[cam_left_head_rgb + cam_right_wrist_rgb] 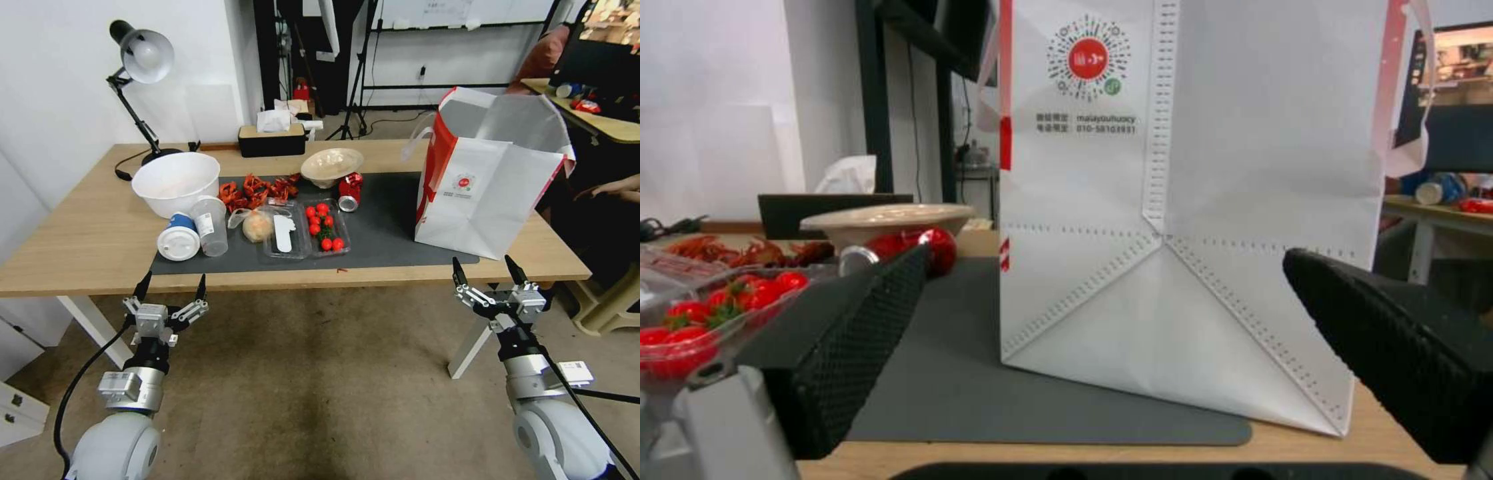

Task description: Pick up the food delivery bag from the floor and place it on the table.

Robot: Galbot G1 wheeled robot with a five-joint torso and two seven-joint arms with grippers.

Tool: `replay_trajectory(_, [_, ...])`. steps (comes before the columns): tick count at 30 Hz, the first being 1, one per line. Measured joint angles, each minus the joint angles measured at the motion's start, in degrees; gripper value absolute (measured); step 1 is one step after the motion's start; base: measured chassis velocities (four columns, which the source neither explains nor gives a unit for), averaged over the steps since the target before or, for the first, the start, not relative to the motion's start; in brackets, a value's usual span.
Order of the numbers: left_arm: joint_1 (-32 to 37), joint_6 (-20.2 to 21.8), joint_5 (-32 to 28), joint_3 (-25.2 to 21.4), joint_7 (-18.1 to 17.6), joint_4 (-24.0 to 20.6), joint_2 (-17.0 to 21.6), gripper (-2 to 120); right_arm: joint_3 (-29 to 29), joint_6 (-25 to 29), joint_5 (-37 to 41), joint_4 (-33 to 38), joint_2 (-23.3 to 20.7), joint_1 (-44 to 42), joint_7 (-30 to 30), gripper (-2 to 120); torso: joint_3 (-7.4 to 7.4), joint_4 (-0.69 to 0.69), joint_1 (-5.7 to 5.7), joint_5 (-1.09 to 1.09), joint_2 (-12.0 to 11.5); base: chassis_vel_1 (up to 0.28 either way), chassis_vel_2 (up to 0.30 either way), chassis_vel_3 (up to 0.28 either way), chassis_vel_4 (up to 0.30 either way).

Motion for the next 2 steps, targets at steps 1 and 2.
replay_trajectory(1, [0.0, 0.0, 0.0, 0.0, 0.0, 0.0, 0.0, 100, 0.0, 0.0, 0.0, 0.0, 0.0, 0.0, 0.0, 100, 0.0, 0.0, 0.0, 0.0, 0.0, 0.0, 0.0, 0.0, 0.0])
replay_trajectory(2, [0.0, 0.0, 0.0, 0.0, 0.0, 0.0, 0.0, 100, 0.0, 0.0, 0.0, 0.0, 0.0, 0.0, 0.0, 100, 0.0, 0.0, 0.0, 0.0, 0.0, 0.0, 0.0, 0.0, 0.0])
